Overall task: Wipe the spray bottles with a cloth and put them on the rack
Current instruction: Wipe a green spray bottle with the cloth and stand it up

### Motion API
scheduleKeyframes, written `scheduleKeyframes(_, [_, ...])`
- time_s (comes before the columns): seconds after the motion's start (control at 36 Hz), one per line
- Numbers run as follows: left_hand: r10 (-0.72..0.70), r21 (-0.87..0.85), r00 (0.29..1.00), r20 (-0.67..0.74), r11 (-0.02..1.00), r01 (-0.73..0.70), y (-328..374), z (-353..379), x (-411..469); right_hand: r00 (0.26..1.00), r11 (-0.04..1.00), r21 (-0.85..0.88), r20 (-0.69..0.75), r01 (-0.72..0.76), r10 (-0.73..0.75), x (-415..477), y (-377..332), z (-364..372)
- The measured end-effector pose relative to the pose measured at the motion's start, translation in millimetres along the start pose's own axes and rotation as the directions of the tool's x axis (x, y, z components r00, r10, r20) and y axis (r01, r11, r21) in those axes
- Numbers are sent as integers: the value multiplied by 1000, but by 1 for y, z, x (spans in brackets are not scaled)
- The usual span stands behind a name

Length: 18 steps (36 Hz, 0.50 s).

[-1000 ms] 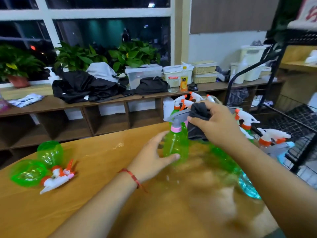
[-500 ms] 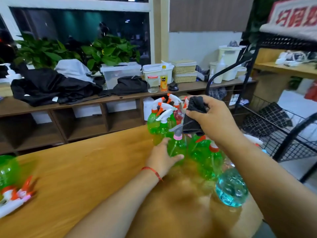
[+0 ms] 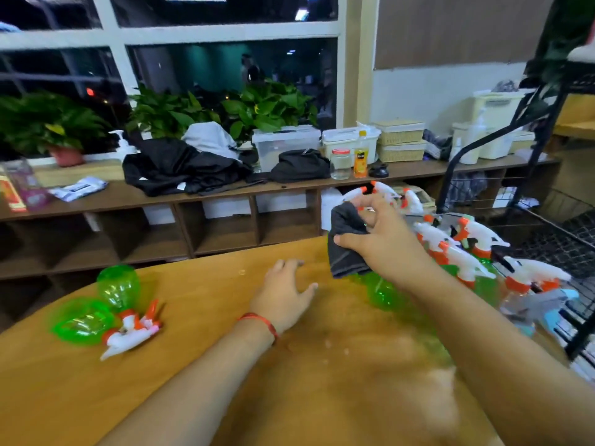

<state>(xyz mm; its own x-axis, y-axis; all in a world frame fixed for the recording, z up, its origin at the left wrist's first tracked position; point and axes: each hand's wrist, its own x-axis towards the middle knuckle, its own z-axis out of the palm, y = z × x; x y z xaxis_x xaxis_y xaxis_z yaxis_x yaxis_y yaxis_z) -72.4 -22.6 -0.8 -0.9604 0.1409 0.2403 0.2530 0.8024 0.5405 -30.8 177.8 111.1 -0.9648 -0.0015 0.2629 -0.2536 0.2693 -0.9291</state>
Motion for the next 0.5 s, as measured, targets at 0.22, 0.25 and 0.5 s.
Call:
scheduleKeyframes(0.22, [-174, 210, 978, -117, 958, 195, -95, -108, -75, 981, 999, -23, 192, 34, -29, -29, -30, 105])
scheduleKeyframes(0.25, [-185, 250, 973, -137, 944, 215, -105, -120, -84, 975, 999, -10, 219, 38, -35, -33, -31, 117])
scheduleKeyframes(0.5, [-352, 456, 927, -134, 808, 373, -179, -173, -120, 929, 995, -70, 367, 78, -47, -42, -26, 188])
